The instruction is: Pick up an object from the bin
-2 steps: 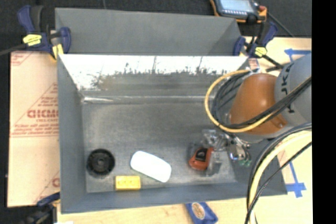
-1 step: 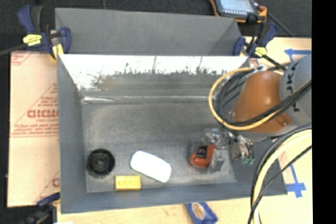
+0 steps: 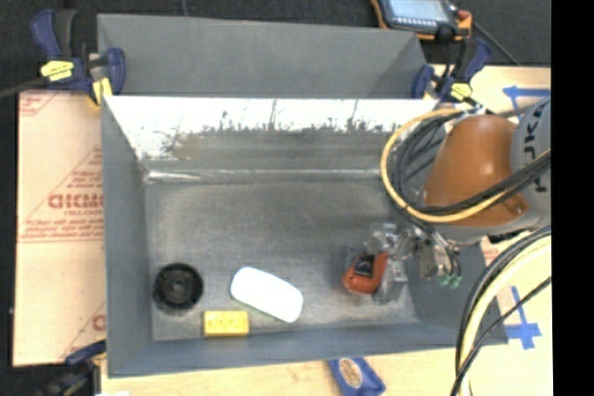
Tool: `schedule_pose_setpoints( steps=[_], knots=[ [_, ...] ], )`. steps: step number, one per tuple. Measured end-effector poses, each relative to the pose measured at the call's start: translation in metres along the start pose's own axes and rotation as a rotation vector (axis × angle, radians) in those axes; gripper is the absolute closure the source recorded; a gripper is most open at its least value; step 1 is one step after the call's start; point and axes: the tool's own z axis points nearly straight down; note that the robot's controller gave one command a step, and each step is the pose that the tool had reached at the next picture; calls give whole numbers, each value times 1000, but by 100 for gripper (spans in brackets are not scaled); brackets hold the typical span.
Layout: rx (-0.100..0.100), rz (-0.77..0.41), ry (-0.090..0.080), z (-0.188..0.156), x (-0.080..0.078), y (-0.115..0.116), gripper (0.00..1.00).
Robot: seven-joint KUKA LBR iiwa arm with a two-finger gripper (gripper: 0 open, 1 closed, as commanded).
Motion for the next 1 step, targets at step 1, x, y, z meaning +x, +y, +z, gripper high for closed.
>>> schedule_pose_setpoints(
  steps=[1],
  knots=[
    [0,7,1,-11,-1,-2,100]
  ],
)
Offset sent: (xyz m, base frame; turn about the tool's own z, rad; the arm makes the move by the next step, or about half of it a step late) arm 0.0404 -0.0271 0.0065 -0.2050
